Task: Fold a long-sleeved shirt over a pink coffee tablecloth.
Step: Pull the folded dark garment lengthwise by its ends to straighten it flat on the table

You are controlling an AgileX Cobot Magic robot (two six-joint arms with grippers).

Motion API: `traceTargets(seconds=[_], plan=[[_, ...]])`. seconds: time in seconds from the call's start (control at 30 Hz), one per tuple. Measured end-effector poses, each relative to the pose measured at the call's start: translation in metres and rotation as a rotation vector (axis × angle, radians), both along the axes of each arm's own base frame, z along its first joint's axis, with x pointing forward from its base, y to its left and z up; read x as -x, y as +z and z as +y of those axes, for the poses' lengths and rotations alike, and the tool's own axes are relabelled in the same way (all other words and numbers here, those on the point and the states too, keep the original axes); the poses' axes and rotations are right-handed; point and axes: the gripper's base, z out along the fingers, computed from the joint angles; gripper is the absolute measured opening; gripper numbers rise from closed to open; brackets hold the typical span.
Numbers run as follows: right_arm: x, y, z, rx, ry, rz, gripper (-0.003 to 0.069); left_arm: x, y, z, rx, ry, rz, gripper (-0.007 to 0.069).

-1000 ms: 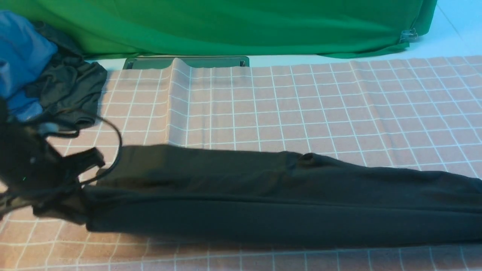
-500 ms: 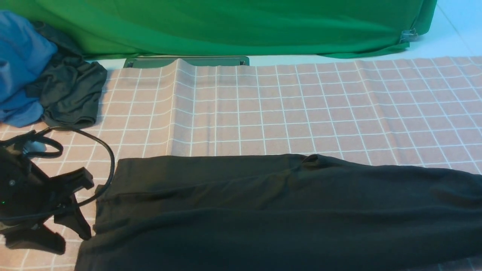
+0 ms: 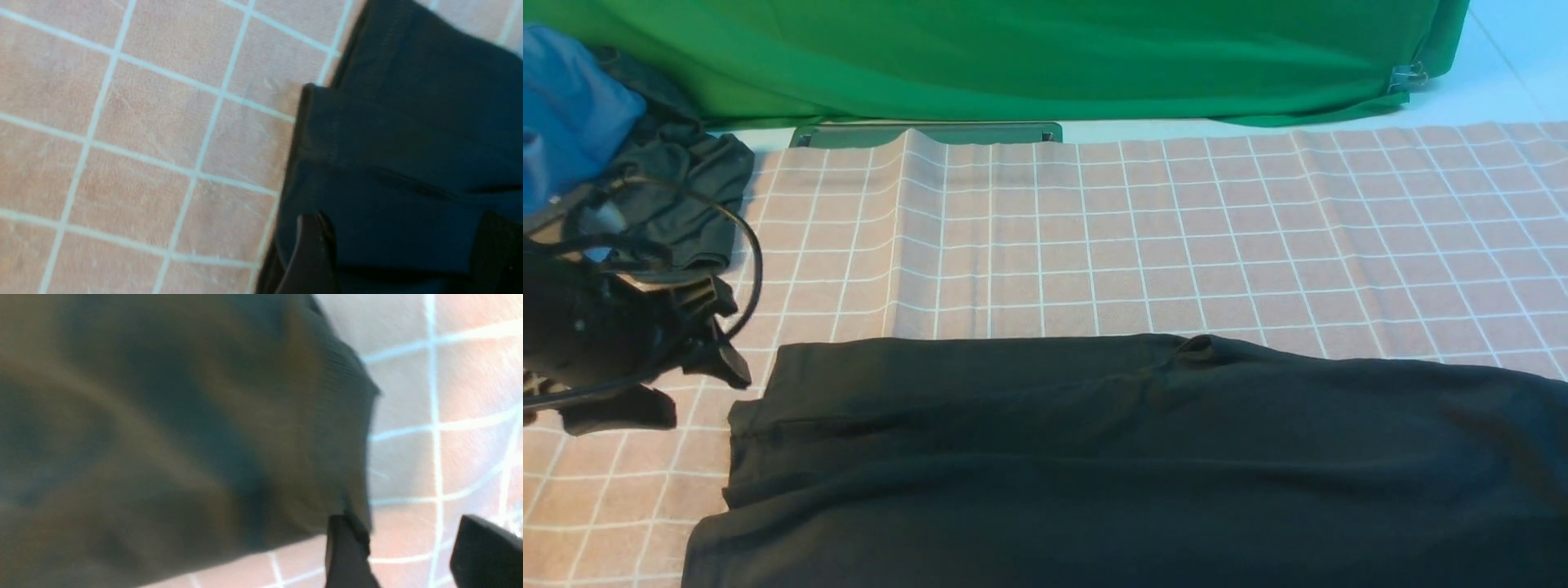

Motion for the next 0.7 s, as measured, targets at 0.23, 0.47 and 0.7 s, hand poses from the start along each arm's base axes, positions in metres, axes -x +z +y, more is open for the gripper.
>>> traceTargets(seconds=[0.23,0.47,0.7], plan=[[-0.006,0.025,0.042,0.013,0.153,-0.176,0.0386,-0.020,-0.042,0.004,-0.024,-0.051,0.057,0.0478],[-0.011,0.030,0.067,0.009,0.250,-0.240,0.0386,-0.029,-0.061,-0.014,-0.055,-0.206,0.060,0.0442],[-0.012,0.030,0.072,0.006,0.266,-0.253,0.0386,-0.031,-0.060,-0.026,-0.056,-0.271,0.071,0.0074]])
